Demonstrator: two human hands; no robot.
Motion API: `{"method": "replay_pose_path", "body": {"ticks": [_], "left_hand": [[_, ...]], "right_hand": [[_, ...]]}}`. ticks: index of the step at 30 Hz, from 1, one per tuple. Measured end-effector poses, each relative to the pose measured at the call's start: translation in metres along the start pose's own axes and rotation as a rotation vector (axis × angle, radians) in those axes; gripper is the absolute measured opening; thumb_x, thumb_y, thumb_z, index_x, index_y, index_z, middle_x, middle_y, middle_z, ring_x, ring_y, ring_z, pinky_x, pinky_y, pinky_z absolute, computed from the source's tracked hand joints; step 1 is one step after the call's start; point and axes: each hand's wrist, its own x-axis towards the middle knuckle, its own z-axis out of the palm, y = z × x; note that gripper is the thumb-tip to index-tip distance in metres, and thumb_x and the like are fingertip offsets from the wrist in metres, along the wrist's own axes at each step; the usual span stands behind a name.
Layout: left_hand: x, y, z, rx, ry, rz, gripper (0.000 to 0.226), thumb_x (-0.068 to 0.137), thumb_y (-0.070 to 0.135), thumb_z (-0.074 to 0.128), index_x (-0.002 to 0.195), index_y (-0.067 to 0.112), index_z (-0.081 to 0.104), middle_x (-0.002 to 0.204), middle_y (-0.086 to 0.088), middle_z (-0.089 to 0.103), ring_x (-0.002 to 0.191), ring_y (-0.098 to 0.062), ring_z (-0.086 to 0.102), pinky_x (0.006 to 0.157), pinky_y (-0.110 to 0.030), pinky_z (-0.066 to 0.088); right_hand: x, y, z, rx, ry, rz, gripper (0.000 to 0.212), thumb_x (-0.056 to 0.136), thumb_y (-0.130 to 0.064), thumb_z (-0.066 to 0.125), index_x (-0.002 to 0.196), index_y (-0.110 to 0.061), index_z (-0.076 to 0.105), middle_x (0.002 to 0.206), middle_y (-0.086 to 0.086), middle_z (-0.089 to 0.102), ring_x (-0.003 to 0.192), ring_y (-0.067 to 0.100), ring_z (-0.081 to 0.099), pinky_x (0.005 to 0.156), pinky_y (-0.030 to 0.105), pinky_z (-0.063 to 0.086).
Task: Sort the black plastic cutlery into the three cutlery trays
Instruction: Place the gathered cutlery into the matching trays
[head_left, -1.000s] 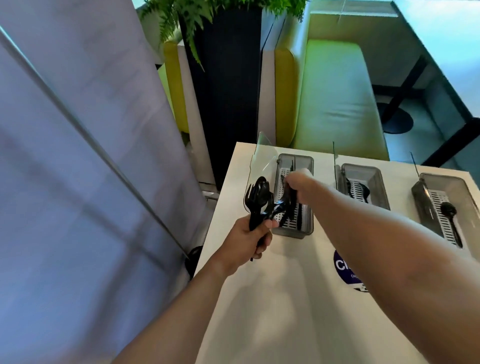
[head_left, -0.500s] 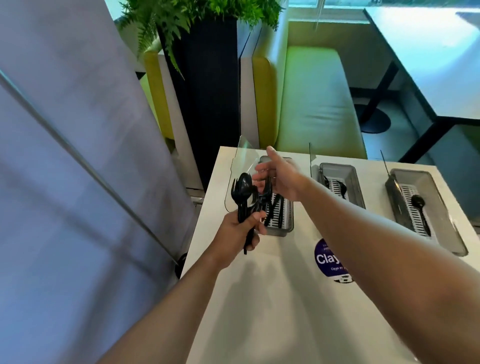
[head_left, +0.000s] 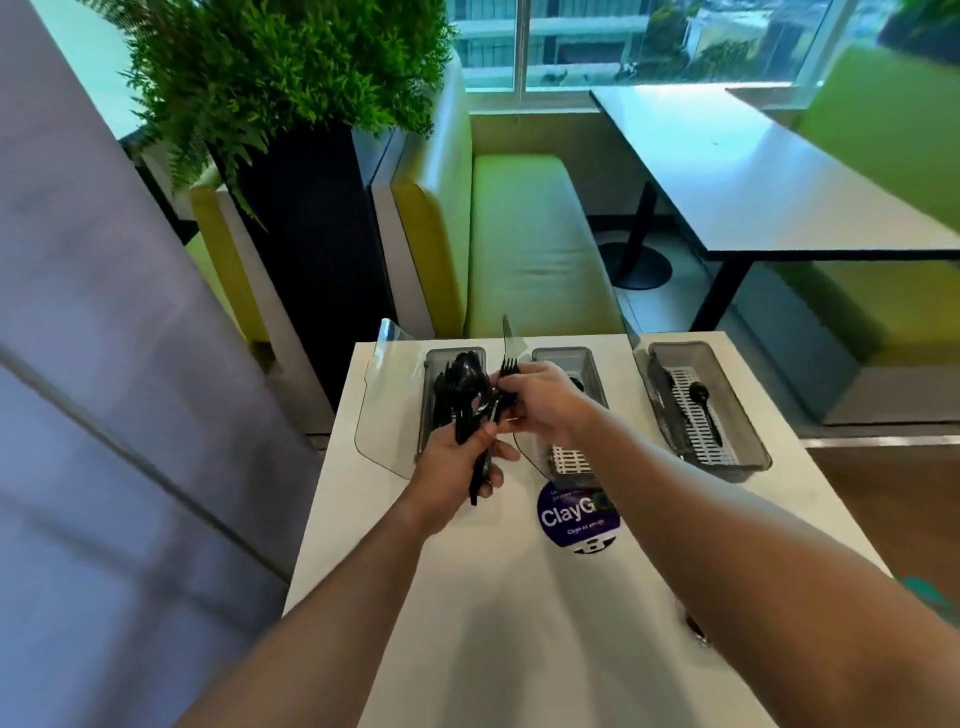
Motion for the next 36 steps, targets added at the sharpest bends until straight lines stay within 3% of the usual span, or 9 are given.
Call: {"method": "replay_pose_path", "body": {"ticks": [4, 8, 11, 14, 19, 22, 26, 32, 36], "left_hand": [[0.001, -0.003, 0.019, 0.004, -0.013, -0.025, 0.026, 0.106, 0.027, 0.049, 0.115, 0.006, 0.063, 0.093, -0.014, 0.076, 0.058, -0.023, 0.066, 0.048, -0.027, 0.048], [0.006, -0.008, 0.031, 0.028, -0.012, -0.052, 0.029, 0.106, 0.027, 0.047, 0.111, 0.004, 0.063, 0.103, -0.014, 0.076, 0.075, -0.031, 0.074, 0.06, -0.036, 0.059], [0.008, -0.007, 0.041, 0.031, -0.029, -0.072, 0.03, 0.106, 0.028, 0.048, 0.109, 0.002, 0.064, 0.098, -0.014, 0.077, 0.072, -0.029, 0.072, 0.059, -0.036, 0.058], [0.009, -0.006, 0.052, 0.031, -0.065, -0.075, 0.03, 0.105, 0.028, 0.05, 0.109, 0.002, 0.064, 0.086, -0.012, 0.073, 0.062, -0.023, 0.065, 0.053, -0.03, 0.052], [0.013, -0.004, 0.068, 0.038, -0.111, -0.059, 0.027, 0.104, 0.027, 0.051, 0.101, 0.005, 0.065, 0.077, -0.011, 0.068, 0.052, -0.018, 0.056, 0.045, -0.026, 0.044], [0.012, -0.004, 0.075, 0.041, -0.162, -0.072, 0.029, 0.104, 0.029, 0.051, 0.099, 0.005, 0.067, 0.078, -0.012, 0.069, 0.052, -0.019, 0.058, 0.045, -0.026, 0.046], [0.011, -0.006, 0.078, 0.019, -0.166, -0.126, 0.033, 0.105, 0.03, 0.048, 0.11, 0.003, 0.066, 0.083, -0.012, 0.072, 0.059, -0.021, 0.063, 0.054, -0.032, 0.054], [0.015, -0.013, 0.071, 0.029, -0.132, -0.116, 0.036, 0.106, 0.03, 0.048, 0.114, 0.0, 0.064, 0.096, -0.019, 0.074, 0.066, -0.027, 0.069, 0.057, -0.035, 0.058], [0.018, -0.014, 0.064, 0.083, -0.069, -0.081, 0.034, 0.107, 0.031, 0.045, 0.105, 0.004, 0.067, 0.083, -0.015, 0.068, 0.057, -0.017, 0.058, 0.053, -0.03, 0.051]], "right_hand": [[-0.009, -0.008, -0.028, 0.122, 0.2, -0.076, 0.023, 0.104, -0.003, 0.038, 0.111, -0.001, 0.059, 0.083, 0.018, 0.066, 0.063, 0.028, 0.068, 0.059, 0.037, 0.055], [-0.018, -0.012, -0.053, 0.326, 0.325, -0.147, 0.028, 0.101, 0.001, 0.032, 0.111, -0.003, 0.058, 0.064, 0.007, 0.052, 0.048, 0.019, 0.053, 0.048, 0.034, 0.052], [-0.021, -0.005, -0.06, 0.074, 0.338, -0.165, 0.03, 0.099, -0.001, 0.035, 0.105, -0.008, 0.064, 0.062, 0.003, 0.047, 0.042, 0.012, 0.038, 0.037, 0.025, 0.032], [-0.022, 0.007, -0.061, -0.129, 0.246, -0.144, 0.018, 0.1, -0.011, 0.049, 0.099, -0.011, 0.068, 0.058, -0.001, 0.045, 0.04, 0.009, 0.036, 0.036, 0.021, 0.027], [-0.031, 0.021, -0.061, -0.219, 0.052, -0.091, 0.014, 0.093, -0.018, 0.062, 0.097, -0.005, 0.066, 0.06, 0.007, 0.053, 0.039, 0.014, 0.044, 0.04, 0.026, 0.031], [-0.032, 0.021, -0.062, -0.164, 0.081, -0.094, 0.015, 0.099, -0.009, 0.052, 0.099, -0.002, 0.065, 0.055, 0.007, 0.053, 0.035, 0.014, 0.04, 0.034, 0.022, 0.027], [-0.028, 0.014, -0.072, 0.011, 0.135, -0.07, 0.017, 0.1, -0.003, 0.044, 0.096, -0.005, 0.061, 0.068, 0.011, 0.063, 0.036, 0.016, 0.044, 0.033, 0.022, 0.032], [-0.014, -0.009, -0.098, 0.319, 0.298, -0.084, 0.024, 0.103, 0.001, 0.037, 0.109, -0.006, 0.059, 0.066, 0.007, 0.053, 0.058, 0.022, 0.059, 0.059, 0.036, 0.052], [0.001, -0.02, -0.114, 0.335, 0.325, -0.098, 0.029, 0.099, 0.007, 0.035, 0.108, -0.009, 0.058, 0.069, 0.008, 0.05, 0.05, 0.019, 0.05, 0.047, 0.033, 0.047]]}}
